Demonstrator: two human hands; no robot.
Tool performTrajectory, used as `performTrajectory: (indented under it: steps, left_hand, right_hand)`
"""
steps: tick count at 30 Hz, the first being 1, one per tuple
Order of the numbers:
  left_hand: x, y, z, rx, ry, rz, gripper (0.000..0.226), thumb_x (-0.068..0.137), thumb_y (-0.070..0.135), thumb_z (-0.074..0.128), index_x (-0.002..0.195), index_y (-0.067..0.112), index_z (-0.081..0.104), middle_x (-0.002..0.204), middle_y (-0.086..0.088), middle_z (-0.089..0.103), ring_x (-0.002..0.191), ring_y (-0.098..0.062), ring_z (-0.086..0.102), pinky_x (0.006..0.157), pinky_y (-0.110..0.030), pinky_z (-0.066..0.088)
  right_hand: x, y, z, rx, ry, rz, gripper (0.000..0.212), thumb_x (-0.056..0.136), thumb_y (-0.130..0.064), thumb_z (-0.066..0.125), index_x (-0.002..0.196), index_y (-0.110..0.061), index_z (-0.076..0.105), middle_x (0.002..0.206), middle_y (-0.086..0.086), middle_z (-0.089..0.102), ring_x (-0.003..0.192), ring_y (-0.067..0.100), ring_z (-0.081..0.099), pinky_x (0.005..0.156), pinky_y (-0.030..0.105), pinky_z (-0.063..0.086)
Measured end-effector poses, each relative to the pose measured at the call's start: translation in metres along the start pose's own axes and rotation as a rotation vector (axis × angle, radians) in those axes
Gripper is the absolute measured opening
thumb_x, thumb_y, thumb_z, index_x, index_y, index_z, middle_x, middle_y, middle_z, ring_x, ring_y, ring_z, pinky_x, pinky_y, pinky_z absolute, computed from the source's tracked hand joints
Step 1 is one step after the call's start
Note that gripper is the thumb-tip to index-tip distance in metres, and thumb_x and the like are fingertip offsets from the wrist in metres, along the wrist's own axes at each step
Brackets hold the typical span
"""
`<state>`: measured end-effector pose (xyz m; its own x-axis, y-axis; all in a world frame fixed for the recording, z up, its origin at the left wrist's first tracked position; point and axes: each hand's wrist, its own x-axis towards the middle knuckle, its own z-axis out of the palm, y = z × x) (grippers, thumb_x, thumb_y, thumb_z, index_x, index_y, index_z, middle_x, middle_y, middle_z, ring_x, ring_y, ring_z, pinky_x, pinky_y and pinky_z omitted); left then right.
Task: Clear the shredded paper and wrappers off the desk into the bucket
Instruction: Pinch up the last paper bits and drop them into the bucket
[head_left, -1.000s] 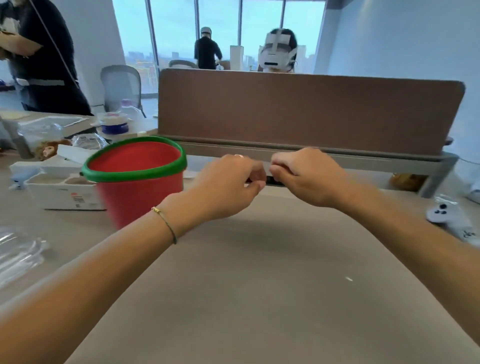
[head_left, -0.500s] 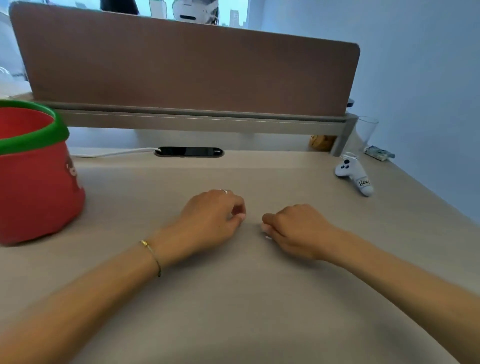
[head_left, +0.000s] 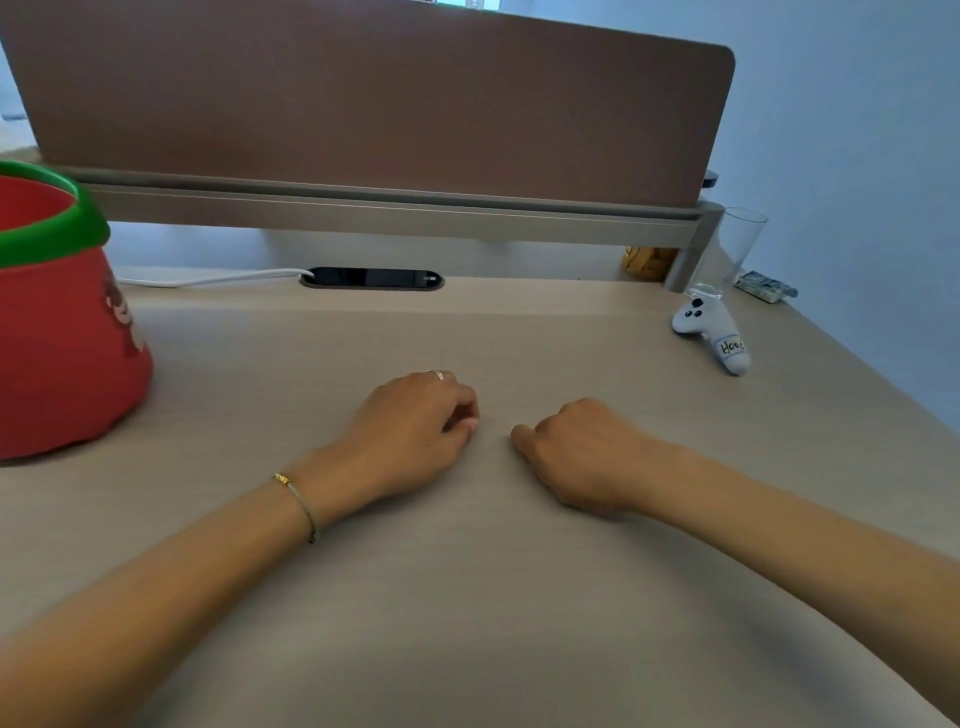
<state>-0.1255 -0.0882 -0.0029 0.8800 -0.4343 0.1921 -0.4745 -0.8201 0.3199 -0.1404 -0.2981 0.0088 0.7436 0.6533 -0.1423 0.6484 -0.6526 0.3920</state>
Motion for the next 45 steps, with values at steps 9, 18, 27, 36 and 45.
performTrajectory:
  steps: [9,18,27,36,45]
  left_hand:
    - [-0.002,-0.003,0.004,-0.027,0.002,0.042,0.012,0.094,0.032,0.057,0.095,0.028,0.069,0.094,0.008,0.062,0.089,-0.015,0.058,0.076,-0.034,0.049]
    - [-0.005,-0.008,0.001,-0.079,-0.015,0.042,0.011,0.093,0.031,0.058,0.093,0.030,0.069,0.093,0.011,0.062,0.085,-0.012,0.058,0.079,-0.037,0.051]
    - [-0.012,-0.024,-0.046,-0.051,0.111,-0.034,0.016,0.096,0.030,0.057,0.104,0.028,0.071,0.105,0.009,0.066,0.100,-0.012,0.059,0.085,-0.032,0.050]
    - [-0.050,-0.060,-0.134,0.107,0.323,-0.132,0.016,0.096,0.030,0.057,0.106,0.028,0.070,0.106,0.008,0.067,0.101,-0.015,0.061,0.087,-0.038,0.052]
    - [-0.106,-0.120,-0.234,0.141,0.533,-0.391,0.013,0.091,0.029,0.061,0.094,0.032,0.073,0.092,0.013,0.069,0.090,-0.009,0.063,0.081,-0.032,0.052]
  right_hand:
    - [0.005,0.032,0.021,0.894,0.163,0.301,0.037,0.098,-0.014,0.050,0.062,-0.017,0.042,0.057,-0.003,0.043,0.053,0.011,0.039,0.058,0.035,0.035]
    - [-0.007,0.032,0.000,1.565,0.183,0.395,0.039,0.102,-0.006,0.041,0.064,-0.016,0.039,0.056,0.000,0.033,0.048,0.014,0.030,0.044,0.025,0.023]
    - [0.030,0.017,-0.048,1.724,0.256,0.248,0.034,0.101,-0.007,0.037,0.068,-0.014,0.038,0.056,0.003,0.032,0.044,0.014,0.031,0.046,0.028,0.019]
    - [0.117,-0.005,-0.131,1.729,0.356,-0.005,0.038,0.098,-0.005,0.035,0.063,-0.017,0.037,0.053,0.000,0.031,0.042,0.014,0.029,0.044,0.025,0.016]
    - [0.196,-0.045,-0.221,1.544,0.381,-0.224,0.038,0.097,-0.008,0.039,0.061,-0.019,0.035,0.056,0.002,0.030,0.047,0.014,0.027,0.046,0.026,0.021]
